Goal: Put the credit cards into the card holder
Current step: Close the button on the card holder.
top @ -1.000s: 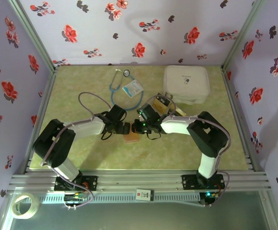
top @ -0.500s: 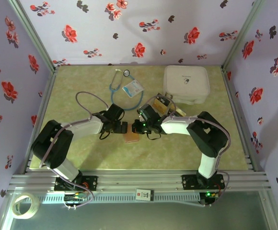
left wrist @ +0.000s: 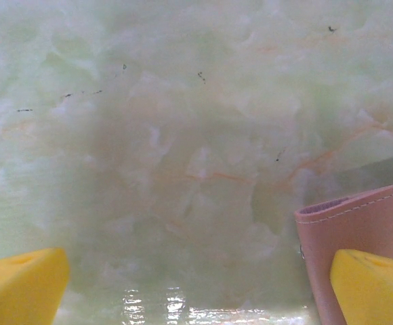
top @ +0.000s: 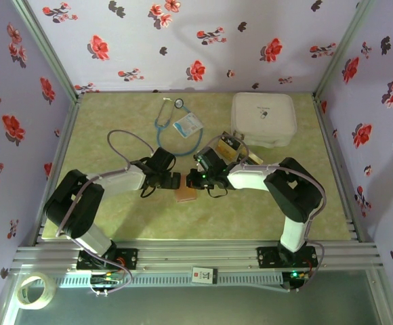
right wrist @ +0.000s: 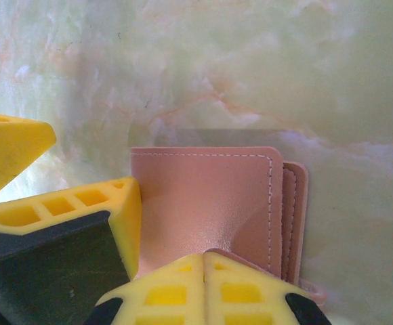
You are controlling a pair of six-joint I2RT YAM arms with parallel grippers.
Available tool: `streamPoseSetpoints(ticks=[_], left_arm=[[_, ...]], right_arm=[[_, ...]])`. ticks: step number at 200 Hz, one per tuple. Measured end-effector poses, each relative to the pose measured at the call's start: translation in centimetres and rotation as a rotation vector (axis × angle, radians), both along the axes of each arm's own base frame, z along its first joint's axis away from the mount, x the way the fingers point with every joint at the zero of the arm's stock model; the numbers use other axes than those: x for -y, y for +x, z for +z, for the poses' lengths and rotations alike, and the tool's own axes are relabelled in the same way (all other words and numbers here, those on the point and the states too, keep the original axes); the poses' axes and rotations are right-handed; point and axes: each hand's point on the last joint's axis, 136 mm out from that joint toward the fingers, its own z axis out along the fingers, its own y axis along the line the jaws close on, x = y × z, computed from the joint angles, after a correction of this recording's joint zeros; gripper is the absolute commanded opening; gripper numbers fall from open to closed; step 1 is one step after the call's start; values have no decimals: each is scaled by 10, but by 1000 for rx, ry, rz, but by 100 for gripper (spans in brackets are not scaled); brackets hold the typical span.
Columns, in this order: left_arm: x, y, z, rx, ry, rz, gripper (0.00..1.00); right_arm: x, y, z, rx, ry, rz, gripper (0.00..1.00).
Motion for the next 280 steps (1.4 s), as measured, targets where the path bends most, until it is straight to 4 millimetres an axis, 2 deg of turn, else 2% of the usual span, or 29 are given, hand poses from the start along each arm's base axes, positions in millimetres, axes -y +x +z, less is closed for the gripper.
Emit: streamPoseSetpoints(ticks=[173, 280], left_arm=[[1, 0, -2, 7, -6, -1, 100], [1, 0, -2, 8, -6, -2, 100]], right_arm=[[-8, -12, 9, -15, -19, 32, 0], [-11, -12, 3, -14, -21, 36, 0]])
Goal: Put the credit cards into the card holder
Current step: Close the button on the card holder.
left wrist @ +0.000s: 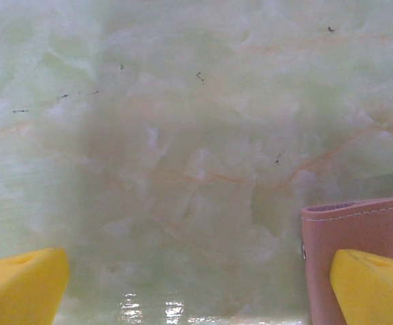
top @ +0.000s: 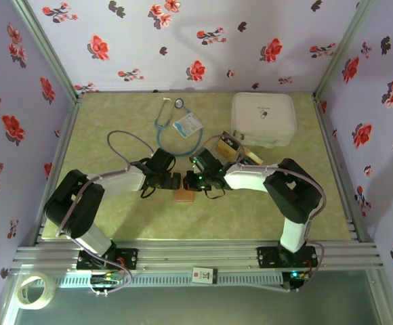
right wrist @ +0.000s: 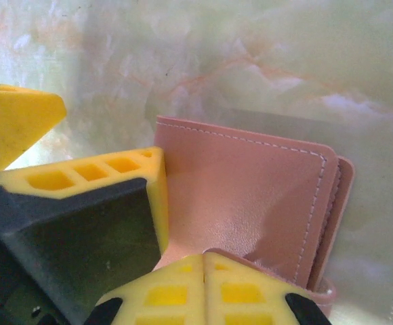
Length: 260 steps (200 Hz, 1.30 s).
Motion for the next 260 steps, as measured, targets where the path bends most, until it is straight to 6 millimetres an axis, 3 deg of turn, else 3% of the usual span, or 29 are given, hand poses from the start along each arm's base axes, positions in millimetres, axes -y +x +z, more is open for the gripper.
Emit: streamPoseSetpoints(ticks=[260], left_arm=[[0, 0, 0, 0, 0, 0, 100]], right_arm=[[1, -6, -6, 93, 14, -8, 0]])
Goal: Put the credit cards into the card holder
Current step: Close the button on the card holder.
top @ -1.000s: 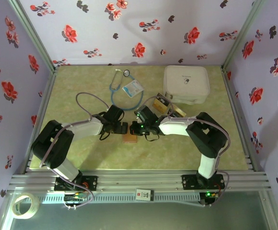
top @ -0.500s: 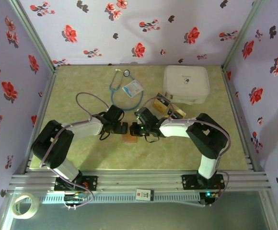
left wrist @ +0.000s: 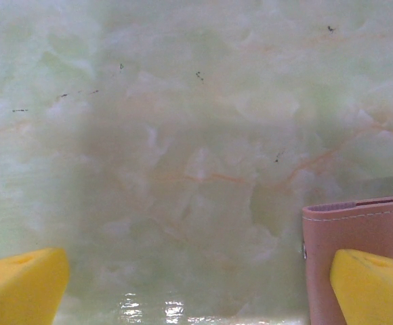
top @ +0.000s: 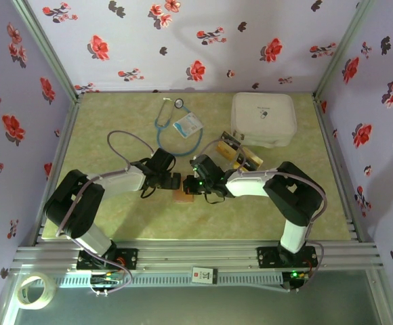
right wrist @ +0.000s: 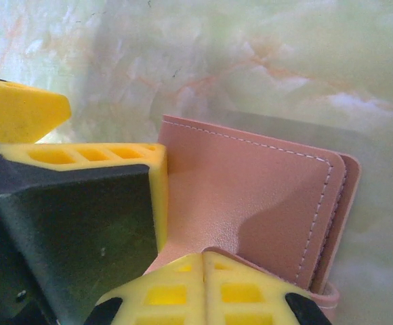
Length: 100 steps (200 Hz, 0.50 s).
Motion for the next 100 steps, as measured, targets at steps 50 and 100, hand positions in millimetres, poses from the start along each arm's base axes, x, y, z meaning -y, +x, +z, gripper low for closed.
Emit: streamPoseSetpoints(ticks=[50, 100], left_arm=[[0, 0, 0, 0, 0, 0, 100], [-1, 0, 0, -3, -4, 13, 100]], right_arm=[[0, 0, 0, -3, -1, -3, 14], [1, 3, 6, -25, -27, -4, 37]])
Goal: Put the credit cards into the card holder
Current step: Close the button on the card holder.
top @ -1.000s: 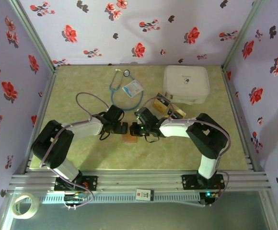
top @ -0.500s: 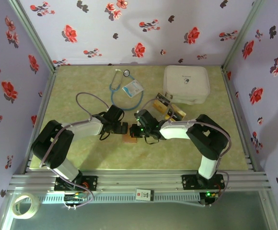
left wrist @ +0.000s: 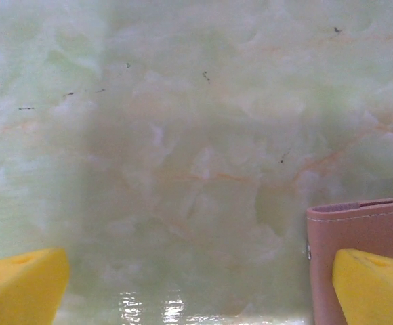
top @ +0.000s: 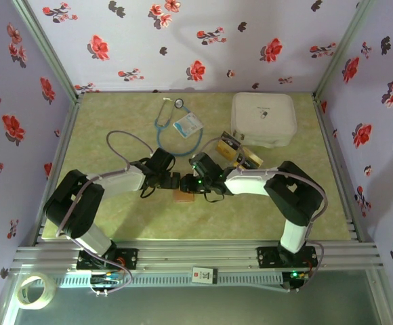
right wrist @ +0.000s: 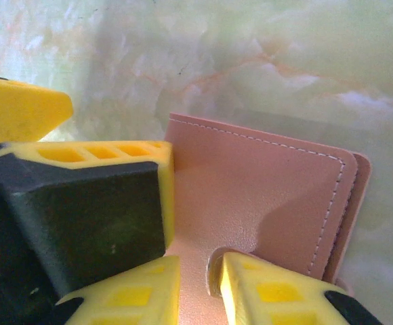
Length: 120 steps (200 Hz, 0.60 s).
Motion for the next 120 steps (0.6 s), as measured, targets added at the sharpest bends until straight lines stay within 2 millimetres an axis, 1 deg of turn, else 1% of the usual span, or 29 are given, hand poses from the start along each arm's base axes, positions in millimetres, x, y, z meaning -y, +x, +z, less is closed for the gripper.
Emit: streamPoseSetpoints(ticks=[28, 40, 53, 64, 67, 77, 81, 86, 87, 89, 96, 98, 100, 108, 120], left_arm=[[0, 0, 2, 4, -5, 1, 100], [-1, -1, 4, 3, -4, 1, 100], [-2, -2, 7, 1, -2, 2, 100], [-3, -2, 12, 6, -6, 4, 100], [-3, -2, 14, 8, -8, 5, 100], [-3, 0, 22, 23, -20, 9, 100], [-3, 1, 25, 29, -24, 11, 100], [-4, 3, 30, 40, -33, 14, 100], [-3, 3, 31, 42, -35, 14, 100], [-3, 3, 33, 47, -38, 15, 100], [-4, 6, 40, 65, -53, 20, 100], [-4, 6, 43, 70, -58, 22, 100], [-4, 7, 45, 75, -63, 23, 100], [-5, 8, 54, 96, -82, 28, 100], [-6, 10, 69, 134, -117, 33, 100]], right_arm=[[11, 2, 3, -12, -41, 0, 47], [18, 4, 7, -14, -58, -6, 49], [27, 7, 14, -8, -74, -17, 54], [33, 10, 24, 4, -79, -29, 63], [34, 11, 26, 14, -81, -24, 66], [39, 13, 37, 32, -78, -38, 74], [42, 14, 42, 49, -80, -36, 79], [44, 15, 49, 61, -77, -44, 82], [45, 16, 50, 68, -76, -44, 85], [46, 16, 52, 69, -76, -44, 87], [50, 18, 62, 95, -69, -56, 90], [52, 19, 64, 100, -66, -66, 96], [53, 19, 67, 110, -65, -67, 99], [59, 20, 77, 147, -60, -77, 99], [71, 19, 87, 185, -60, -107, 99]])
